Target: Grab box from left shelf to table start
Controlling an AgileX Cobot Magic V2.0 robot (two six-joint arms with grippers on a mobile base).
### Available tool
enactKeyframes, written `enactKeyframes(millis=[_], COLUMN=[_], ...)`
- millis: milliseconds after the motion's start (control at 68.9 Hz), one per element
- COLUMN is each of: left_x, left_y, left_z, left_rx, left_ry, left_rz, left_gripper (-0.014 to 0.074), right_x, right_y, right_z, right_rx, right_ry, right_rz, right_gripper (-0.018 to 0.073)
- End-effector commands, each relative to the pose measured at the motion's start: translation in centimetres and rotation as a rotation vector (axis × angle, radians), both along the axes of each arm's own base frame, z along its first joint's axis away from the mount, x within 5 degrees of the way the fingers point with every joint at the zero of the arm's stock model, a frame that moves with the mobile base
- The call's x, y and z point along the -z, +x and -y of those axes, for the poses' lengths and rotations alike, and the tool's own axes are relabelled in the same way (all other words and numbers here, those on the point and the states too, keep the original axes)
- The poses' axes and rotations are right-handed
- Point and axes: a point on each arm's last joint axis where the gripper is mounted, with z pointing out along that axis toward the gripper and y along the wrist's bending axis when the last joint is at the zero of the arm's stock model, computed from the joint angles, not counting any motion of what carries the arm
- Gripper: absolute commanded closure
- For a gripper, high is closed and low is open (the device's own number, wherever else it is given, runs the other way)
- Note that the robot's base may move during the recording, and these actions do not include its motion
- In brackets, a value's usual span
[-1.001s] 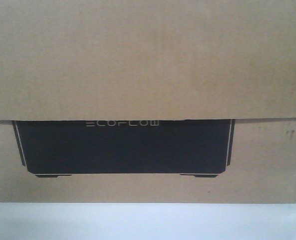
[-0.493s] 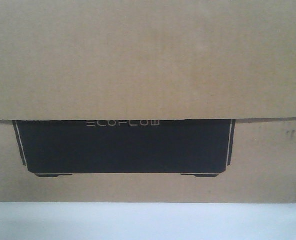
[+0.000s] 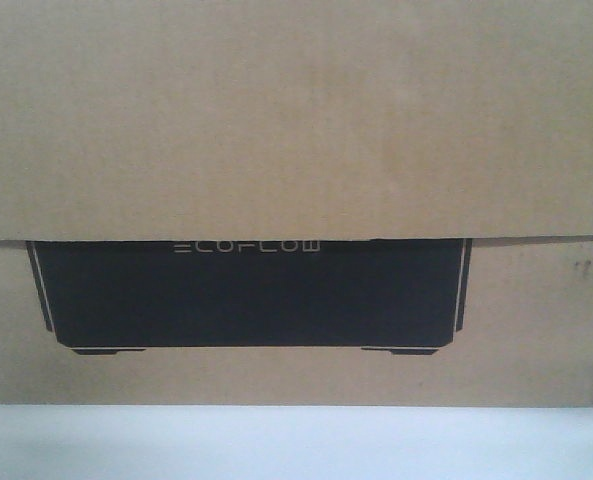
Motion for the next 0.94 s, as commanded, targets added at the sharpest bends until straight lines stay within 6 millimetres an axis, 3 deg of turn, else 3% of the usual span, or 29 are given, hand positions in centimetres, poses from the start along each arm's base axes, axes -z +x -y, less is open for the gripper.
enactKeyframes(millis=[0,928], left_x=[-0.83,-0.83], left_y=[-0.16,-0.16], left_z=[-0.05,-0.05], left_rx=[0.000,0.000], left_ry=[-0.007,-0.007], left_rz=[0.092,0.092], left_gripper=[0.0699,0.0699], right_x=[-1.49,-1.43], right_y=[-0.15,-0.15], right_z=[0.07,0.06], right_rx=[0.010,0.009], right_ry=[-0.003,-0.003], right_rz=[0.123,0.116], right_gripper=[0.0503,0.0503])
